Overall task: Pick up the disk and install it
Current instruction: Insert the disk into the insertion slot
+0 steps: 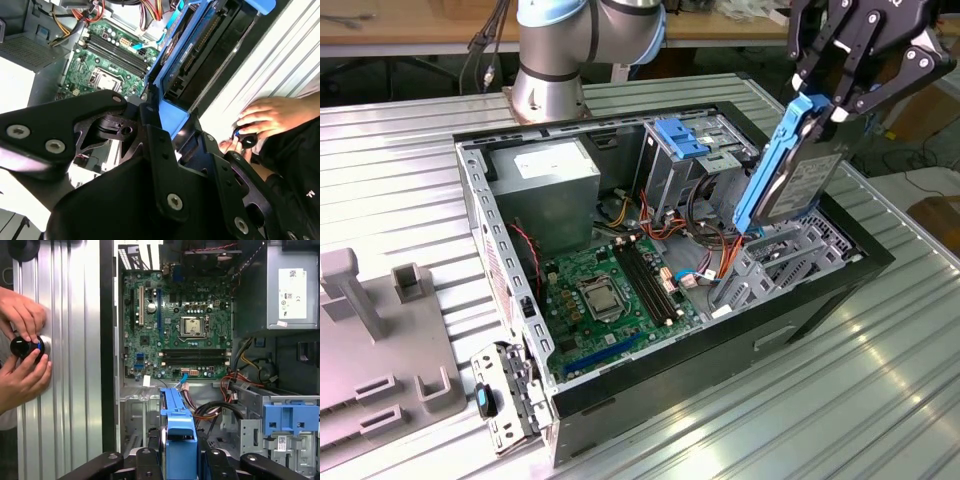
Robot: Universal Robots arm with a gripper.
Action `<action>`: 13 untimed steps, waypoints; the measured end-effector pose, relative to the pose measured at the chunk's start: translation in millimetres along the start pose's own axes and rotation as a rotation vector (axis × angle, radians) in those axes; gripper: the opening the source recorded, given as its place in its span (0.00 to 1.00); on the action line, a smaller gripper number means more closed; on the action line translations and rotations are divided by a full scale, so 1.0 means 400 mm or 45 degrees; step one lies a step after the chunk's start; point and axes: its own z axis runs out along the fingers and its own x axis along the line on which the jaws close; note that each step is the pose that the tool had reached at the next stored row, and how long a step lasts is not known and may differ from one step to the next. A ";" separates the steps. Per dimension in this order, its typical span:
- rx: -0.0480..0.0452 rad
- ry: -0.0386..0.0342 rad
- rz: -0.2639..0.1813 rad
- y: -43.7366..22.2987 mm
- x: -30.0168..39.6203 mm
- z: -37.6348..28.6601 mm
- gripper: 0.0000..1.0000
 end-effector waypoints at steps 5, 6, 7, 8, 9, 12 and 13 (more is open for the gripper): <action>0.000 -0.0002 0.000 -0.009 0.042 0.006 0.37; 0.000 0.0002 0.000 -0.028 0.042 0.008 0.37; 0.000 0.0003 0.000 -0.031 0.042 0.009 0.37; 0.000 0.0001 -0.001 -0.033 0.042 0.009 0.37; 0.000 -0.0001 0.000 -0.033 0.042 0.012 0.37; 0.000 -0.0002 -0.001 -0.038 0.042 0.022 0.37; 0.000 -0.0002 -0.002 -0.040 0.042 0.028 0.37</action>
